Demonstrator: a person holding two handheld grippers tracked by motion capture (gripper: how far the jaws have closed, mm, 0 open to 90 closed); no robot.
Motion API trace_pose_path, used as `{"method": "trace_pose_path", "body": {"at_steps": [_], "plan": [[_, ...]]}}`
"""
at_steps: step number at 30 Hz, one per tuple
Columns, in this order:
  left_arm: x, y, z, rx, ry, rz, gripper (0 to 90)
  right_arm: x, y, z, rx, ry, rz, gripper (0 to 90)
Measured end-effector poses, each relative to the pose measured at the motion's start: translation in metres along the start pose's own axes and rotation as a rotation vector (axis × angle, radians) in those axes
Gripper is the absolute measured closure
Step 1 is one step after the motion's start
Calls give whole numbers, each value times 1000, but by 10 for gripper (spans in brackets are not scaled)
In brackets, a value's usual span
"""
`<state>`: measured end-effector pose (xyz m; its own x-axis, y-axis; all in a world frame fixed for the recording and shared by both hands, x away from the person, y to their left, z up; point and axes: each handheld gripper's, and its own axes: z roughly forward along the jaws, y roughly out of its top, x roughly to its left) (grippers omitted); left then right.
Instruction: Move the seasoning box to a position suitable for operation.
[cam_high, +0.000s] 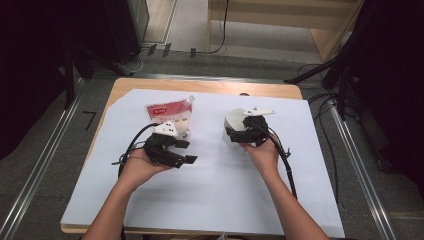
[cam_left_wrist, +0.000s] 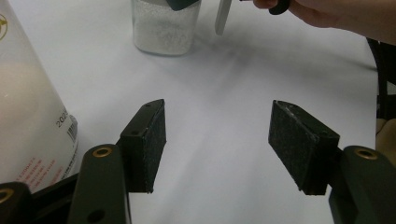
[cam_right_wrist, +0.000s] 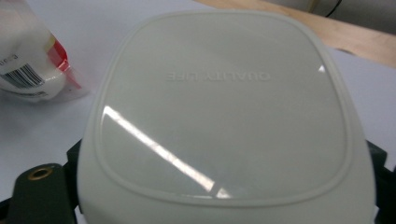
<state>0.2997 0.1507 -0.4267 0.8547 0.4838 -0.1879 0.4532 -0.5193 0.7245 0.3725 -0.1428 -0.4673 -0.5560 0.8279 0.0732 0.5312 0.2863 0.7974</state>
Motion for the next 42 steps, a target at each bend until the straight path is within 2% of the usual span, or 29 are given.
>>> {"method": "trace_pose_path", "body": {"at_steps": [14,17,18,21,22,25,27,30,34,42], "plan": [[2,-1,0,-1,-2,-7,374,0,0,-2,-8,2,-4,158],[2,-2,-1,-4,-4,-15,380,2,3,-8,-26,3,-9,158],[4,-2,-1,-11,-2,-14,380,4,5,-14,-37,2,-30,158],[4,-2,-2,-19,-1,-18,379,5,6,-21,-43,19,-32,158],[4,-2,-2,-19,1,-18,378,7,7,-26,-44,39,-40,158],[4,-2,-1,-11,2,-19,375,8,7,-32,-44,49,-57,158],[3,-2,0,-1,5,-15,375,13,6,-42,-54,69,-69,158],[3,-2,0,-2,8,-15,375,16,4,-47,-54,90,-79,158],[2,-2,0,-16,7,-6,380,25,-4,-58,-61,130,-96,158],[0,0,2,0,6,9,378,42,-16,-61,-47,175,-130,158]]}}
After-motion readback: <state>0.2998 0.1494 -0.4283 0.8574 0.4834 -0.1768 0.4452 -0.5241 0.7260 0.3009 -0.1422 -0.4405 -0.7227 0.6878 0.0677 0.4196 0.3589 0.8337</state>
